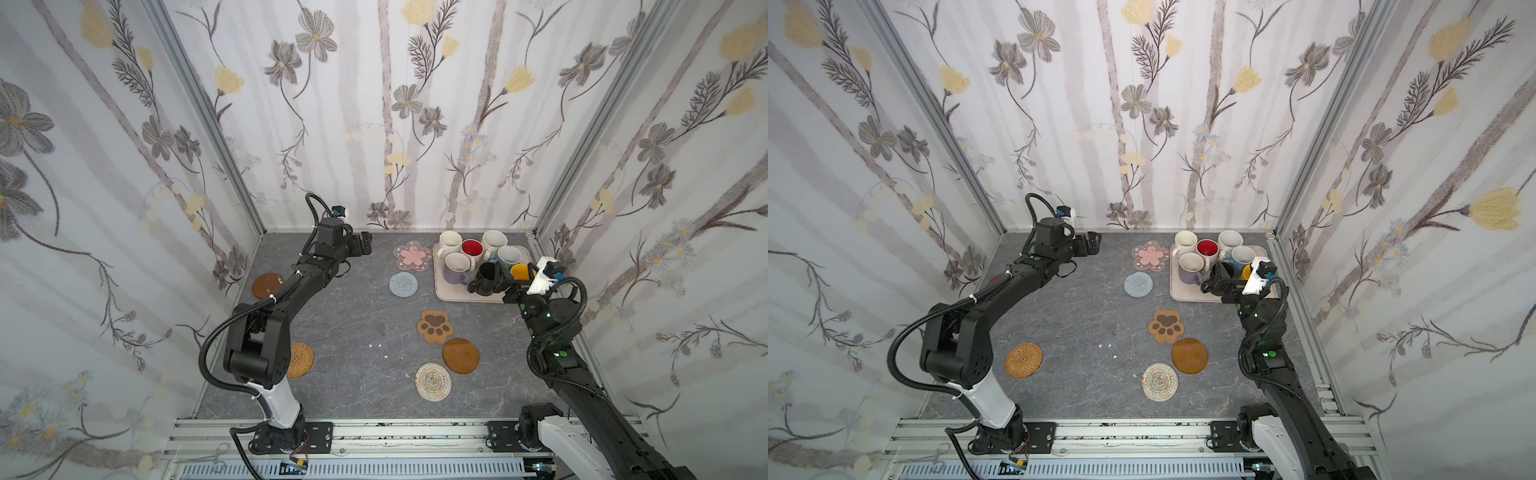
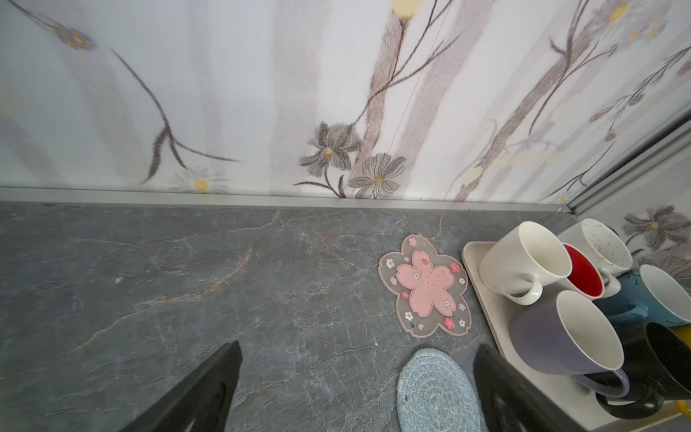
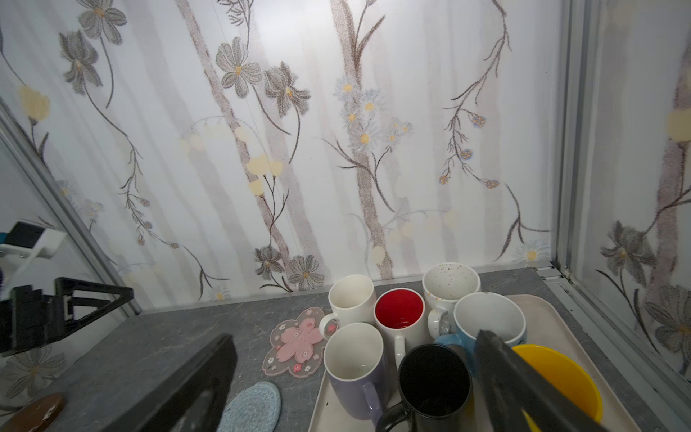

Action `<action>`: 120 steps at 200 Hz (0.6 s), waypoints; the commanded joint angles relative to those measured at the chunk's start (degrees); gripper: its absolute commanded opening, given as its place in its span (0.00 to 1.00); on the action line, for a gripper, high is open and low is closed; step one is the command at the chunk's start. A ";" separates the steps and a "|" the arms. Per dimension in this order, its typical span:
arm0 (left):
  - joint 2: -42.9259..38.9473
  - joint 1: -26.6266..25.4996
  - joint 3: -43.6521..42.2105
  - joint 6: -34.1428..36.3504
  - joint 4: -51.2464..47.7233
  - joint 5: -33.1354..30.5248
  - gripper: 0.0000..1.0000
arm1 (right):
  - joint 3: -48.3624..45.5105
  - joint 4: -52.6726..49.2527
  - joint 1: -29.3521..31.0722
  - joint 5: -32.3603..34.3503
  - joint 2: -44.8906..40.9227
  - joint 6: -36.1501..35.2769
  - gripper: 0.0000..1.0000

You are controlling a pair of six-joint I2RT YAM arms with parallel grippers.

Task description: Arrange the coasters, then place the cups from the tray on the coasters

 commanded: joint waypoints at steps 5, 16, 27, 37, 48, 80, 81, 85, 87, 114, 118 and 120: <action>8.78 -1.76 8.73 -1.22 -3.88 2.32 0.99 | 1.43 1.11 2.16 -2.37 2.14 1.01 0.99; 13.58 -2.52 13.30 -1.21 -5.11 2.67 0.99 | 1.65 1.74 3.21 -2.35 3.04 0.99 0.99; 17.84 -2.88 17.93 -1.62 -6.34 3.52 0.99 | 1.86 2.30 4.01 -2.33 3.84 0.98 0.99; 21.71 -3.05 21.94 -2.22 -7.33 4.51 0.99 | 1.82 3.04 4.72 -2.31 4.53 0.97 0.99; 25.63 -3.22 26.02 -2.40 -8.28 5.41 0.98 | 1.77 3.77 5.55 -2.28 5.28 0.98 0.99; 35.19 -4.59 37.17 -2.02 -12.53 6.53 0.98 | 2.15 5.24 6.51 -2.27 7.58 1.03 0.99; 35.45 -4.70 37.54 -2.06 -12.69 6.52 0.98 | 2.15 5.26 6.58 -2.30 7.64 1.05 0.99; 36.49 -4.96 38.82 -2.07 -13.38 6.55 0.98 | 2.22 5.34 6.65 -2.32 7.96 1.00 0.99; 36.83 -5.08 39.44 -2.09 -13.69 6.52 0.98 | 2.24 5.36 6.65 -2.25 8.11 0.99 0.98; 42.31 -6.13 45.11 -3.72 -16.35 5.53 0.97 | 2.98 5.65 7.33 -2.58 10.51 1.25 0.98; 43.05 -6.19 45.54 -4.05 -16.44 5.55 0.96 | 3.03 5.67 7.48 -2.57 10.85 1.25 0.98; 43.35 -6.29 45.73 -4.21 -16.47 5.54 0.96 | 3.08 5.64 7.47 -2.58 11.01 1.25 0.98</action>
